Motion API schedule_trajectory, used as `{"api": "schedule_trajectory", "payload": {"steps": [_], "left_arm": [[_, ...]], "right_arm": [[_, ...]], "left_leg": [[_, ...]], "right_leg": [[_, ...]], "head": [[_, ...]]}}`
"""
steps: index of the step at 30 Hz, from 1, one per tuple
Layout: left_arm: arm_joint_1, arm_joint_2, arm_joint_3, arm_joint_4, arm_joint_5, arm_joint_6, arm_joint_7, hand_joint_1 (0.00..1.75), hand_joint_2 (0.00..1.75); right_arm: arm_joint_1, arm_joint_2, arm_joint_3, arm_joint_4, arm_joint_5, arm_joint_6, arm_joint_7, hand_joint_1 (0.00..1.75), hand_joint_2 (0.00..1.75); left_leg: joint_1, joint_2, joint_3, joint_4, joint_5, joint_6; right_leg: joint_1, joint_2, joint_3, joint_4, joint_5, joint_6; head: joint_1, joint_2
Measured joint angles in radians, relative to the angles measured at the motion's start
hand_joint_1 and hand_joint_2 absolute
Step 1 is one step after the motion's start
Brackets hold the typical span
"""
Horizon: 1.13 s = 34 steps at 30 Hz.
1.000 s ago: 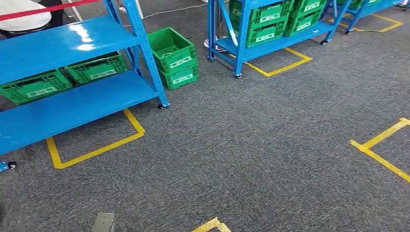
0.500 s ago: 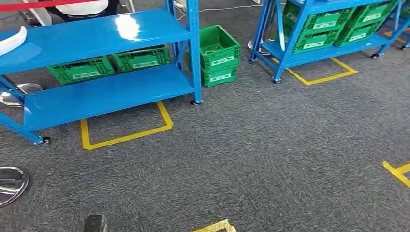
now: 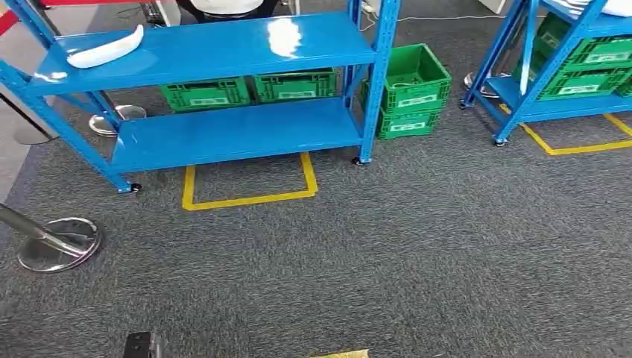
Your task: Take the parts from the cabinet and place them on the table.
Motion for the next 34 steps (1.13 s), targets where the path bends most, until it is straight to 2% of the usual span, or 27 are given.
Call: {"api": "schedule_trajectory", "payload": {"steps": [1, 2, 3, 5, 6, 7, 8, 9, 10, 11, 12, 13, 16, 17, 18, 19, 21, 22, 23, 24, 26, 27, 28, 31, 32, 33, 34], "left_arm": [[0.002, 0.002, 0.001, -0.001, -0.002, -0.003, -0.002, 0.0, 0.0], [0.002, 0.001, 0.001, -0.002, -0.003, -0.005, -0.002, 0.0, 0.0], [-0.003, 0.001, 0.002, -0.001, -0.005, -0.009, -0.002, 0.0, 0.0], [-0.008, 0.001, 0.002, -0.002, -0.009, -0.011, -0.002, 0.0, 0.0], [-0.006, 0.001, 0.002, -0.002, -0.012, -0.011, -0.002, 0.0, 0.0], [-0.003, 0.001, 0.002, -0.002, -0.018, -0.011, -0.002, 0.0, 0.0], [-0.002, 0.001, 0.002, -0.002, -0.023, -0.011, 0.0, 0.0, 0.0], [-0.002, 0.001, 0.002, -0.002, -0.024, -0.01, 0.002, 0.0, 0.0], [-0.003, 0.001, 0.002, -0.002, -0.024, -0.008, 0.002, 0.0, 0.0], [-0.003, 0.002, 0.002, -0.002, -0.024, -0.008, 0.002, 0.0, 0.0], [-0.008, 0.001, 0.002, -0.002, -0.024, -0.008, 0.002, 0.0, 0.0], [-0.009, 0.0, 0.002, -0.002, -0.024, -0.008, 0.001, 0.0, 0.0], [-0.004, 0.003, 0.002, -0.002, -0.027, -0.006, -0.002, 0.0, 0.0], [-0.003, 0.003, 0.002, -0.002, -0.027, -0.006, -0.002, 0.0, 0.0], [-0.004, 0.004, 0.003, -0.003, -0.027, -0.004, -0.002, 0.0, 0.0], [-0.006, 0.003, 0.003, -0.003, -0.027, -0.003, -0.003, 0.0, 0.0], [-0.007, 0.003, 0.005, -0.003, -0.024, -0.002, -0.005, 0.0, 0.0], [-0.006, 0.003, 0.007, -0.003, -0.023, -0.001, -0.005, 0.0, 0.0], [-0.006, 0.004, 0.008, -0.003, -0.023, 0.0, -0.005, 0.0, 0.0], [-0.006, 0.004, 0.008, -0.003, -0.023, 0.0, -0.005, 0.0, 0.0], [-0.006, 0.003, 0.009, -0.003, -0.023, 0.0, -0.005, 0.0, 0.0], [-0.006, 0.002, 0.009, -0.003, -0.023, 0.0, -0.005, 0.0, 0.0], [-0.006, 0.003, 0.009, -0.003, -0.023, 0.0, -0.005, 0.0, 0.0], [-0.004, 0.003, 0.009, -0.003, -0.023, 0.002, -0.006, 0.0, 0.0], [-0.004, 0.004, 0.009, -0.003, -0.024, 0.002, -0.006, 0.0, 0.0], [-0.004, 0.004, 0.009, -0.003, -0.024, 0.003, -0.008, 0.0, 0.0], [-0.005, 0.003, 0.009, -0.003, -0.024, 0.003, -0.008, 0.0, 0.0]], "right_arm": [[-0.001, 0.0, -0.003, 0.0, -0.001, 0.0, -0.006, 0.0, 0.0], [-0.003, 0.0, -0.005, 0.0, -0.002, 0.0, -0.011, 0.0, 0.0], [-0.003, 0.0, -0.005, -0.001, -0.003, 0.0, -0.014, 0.0, 0.0], [0.002, 0.0, -0.008, -0.001, -0.005, 0.0, -0.016, 0.0, 0.0], [0.002, 0.0, -0.011, -0.001, -0.005, 0.0, -0.016, 0.0, 0.0], [0.0, 0.0, -0.013, -0.001, -0.005, 0.0, -0.017, 0.0, 0.0], [-0.002, 0.0, -0.013, -0.001, -0.005, 0.0, -0.018, 0.0, 0.0], [-0.004, 0.0, -0.014, -0.001, -0.005, 0.0, -0.018, 0.0, 0.0], [-0.006, 0.0, -0.015, -0.001, -0.005, 0.0, -0.018, 0.0, 0.0], [-0.008, 0.0, -0.018, -0.001, -0.005, 0.002, -0.018, 0.0, 0.0], [-0.008, 0.0, -0.021, -0.001, -0.007, 0.004, -0.018, 0.0, 0.0], [-0.009, 0.0, -0.022, -0.001, -0.011, 0.01, -0.018, 0.0, 0.0], [-0.015, 0.0, -0.031, -0.001, -0.016, 0.031, -0.022, 0.0, 0.0], [-0.016, 0.0, -0.032, -0.001, -0.015, 0.031, -0.022, 0.0, 0.0], [-0.016, 0.0, -0.032, -0.001, -0.013, 0.031, -0.021, 0.0, 0.0], [-0.014, 0.0, -0.033, -0.001, -0.011, 0.031, -0.02, 0.0, 0.0], [-0.01, 0.0, -0.034, -0.001, -0.007, 0.03, -0.014, 0.0, 0.0], [-0.009, 0.0, -0.034, 0.0, -0.005, 0.029, -0.013, 0.0, 0.0], [-0.008, 0.0, -0.034, 0.0, -0.004, 0.029, -0.012, 0.0, 0.0], [-0.009, 0.0, -0.034, 0.0, -0.003, 0.028, -0.011, 0.0, 0.0], [-0.012, 0.0, -0.034, 0.0, 0.001, 0.026, -0.01, 0.0, 0.0], [-0.014, 0.0, -0.034, 0.0, 0.003, 0.026, -0.009, 0.0, 0.0], [-0.017, 0.001, -0.034, 0.0, 0.004, 0.026, -0.006, 0.0, 0.0], [-0.015, 0.003, -0.034, 0.0, 0.006, 0.024, 0.0, 0.0, 0.0], [-0.015, 0.004, -0.035, 0.0, 0.007, 0.023, 0.001, 0.0, 0.0], [-0.016, 0.004, -0.035, 0.0, 0.007, 0.023, 0.001, 0.0, 0.0], [-0.018, 0.004, -0.036, 0.0, 0.008, 0.023, 0.001, 0.0, 0.0]], "left_leg": [[0.0, 0.031, -0.001, 0.008, -0.008, -0.003], [-0.008, 0.092, -0.015, 0.037, -0.032, -0.008], [-0.008, 0.124, -0.049, 0.103, -0.073, -0.012], [-0.007, 0.14, -0.129, 0.265, -0.146, -0.016], [-0.006, 0.141, -0.152, 0.312, -0.155, -0.017], [-0.006, 0.141, -0.149, 0.31, -0.142, -0.017], [-0.006, 0.142, -0.129, 0.273, -0.111, -0.015], [-0.006, 0.145, -0.095, 0.21, -0.073, -0.013], [-0.007, 0.162, -0.039, 0.113, -0.027, -0.01], [-0.01, 0.208, 0.007, 0.036, -0.004, -0.007], [-0.022, 0.234, 0.017, 0.014, -0.023, 0.001], [-0.018, 0.22, 0.014, 0.013, -0.019, 0.013], [-0.018, 0.198, 0.015, 0.008, -0.018, 0.031], [-0.013, 0.193, 0.017, 0.006, -0.016, 0.036], [-0.012, 0.189, 0.016, 0.006, -0.016, 0.042], [-0.012, 0.182, 0.015, 0.006, -0.015, 0.047], [-0.014, 0.168, 0.016, 0.006, -0.017, 0.049], [-0.014, 0.161, 0.017, 0.007, -0.017, 0.05], [-0.014, 0.155, 0.018, 0.007, -0.018, 0.05], [-0.014, 0.151, 0.021, 0.007, -0.019, 0.05], [-0.014, 0.141, 0.028, 0.007, -0.022, 0.045], [-0.017, 0.139, 0.029, 0.008, -0.024, 0.04], [-0.022, 0.137, 0.025, 0.014, -0.028, 0.034], [-0.016, 0.137, 0.022, 0.008, -0.022, 0.016], [-0.015, 0.138, 0.021, 0.013, -0.027, 0.008], [-0.016, 0.141, 0.012, 0.038, -0.048, 0.002], [-0.014, 0.141, -0.016, 0.096, -0.086, -0.002]], "right_leg": [[-0.004, -0.018, 0.002, -0.006, 0.005, -0.009], [-0.003, -0.027, 0.002, -0.007, 0.005, -0.014], [0.0, -0.043, 0.002, -0.007, 0.004, -0.017], [0.004, -0.08, 0.001, -0.007, 0.001, -0.022], [0.005, -0.096, 0.001, -0.007, 0.0, -0.023], [0.006, -0.11, 0.002, -0.007, -0.001, -0.023], [0.006, -0.122, 0.003, -0.007, -0.002, -0.022], [0.006, -0.134, 0.005, -0.007, -0.003, -0.02], [0.006, -0.146, 0.01, -0.007, -0.006, -0.017], [0.008, -0.154, 0.016, -0.007, -0.01, -0.012], [0.017, -0.16, 0.006, -0.005, -0.015, -0.004], [0.017, -0.166, 0.011, -0.006, -0.016, 0.002], [0.016, -0.184, 0.031, -0.014, -0.018, 0.015], [0.013, -0.144, 0.024, 0.001, -0.031, 0.024], [0.01, -0.104, 0.0, 0.051, -0.062, 0.027], [0.01, -0.087, -0.036, 0.127, -0.099, 0.029], [0.011, -0.078, -0.118, 0.283, -0.155, 0.03], [0.011, -0.077, -0.144, 0.318, -0.155, 0.029], [0.011, -0.077, -0.145, 0.304, -0.13, 0.026], [0.011, -0.078, -0.125, 0.249, -0.085, 0.024], [0.011, -0.077, -0.047, 0.067, 0.015, 0.016], [0.012, -0.075, -0.026, 0.013, 0.021, 0.013], [0.012, -0.073, -0.015, -0.001, 0.015, 0.008], [0.017, -0.07, -0.023, 0.001, 0.019, -0.007], [0.01, -0.071, -0.02, -0.005, 0.024, -0.016], [0.01, -0.071, -0.02, -0.005, 0.024, -0.021], [0.009, -0.072, -0.02, -0.005, 0.023, -0.026]], "head": [[0.001, 0.0], [-0.009, 0.0], [-0.016, 0.0], [-0.016, 0.0], [-0.016, 0.0], [-0.016, 0.0], [-0.016, 0.0], [-0.016, 0.0], [-0.016, 0.0], [-0.016, 0.0], [-0.018, 0.0], [-0.015, 0.0], [-0.018, 0.0], [-0.014, 0.0], [-0.013, 0.0], [-0.013, 0.0], [-0.013, 0.0], [-0.013, 0.0], [-0.013, 0.0], [-0.013, 0.0], [-0.013, 0.0], [-0.012, 0.0], [-0.014, 0.0], [-0.014, 0.0], [-0.014, 0.0], [-0.018, 0.0], [-0.023, 0.0]]}}
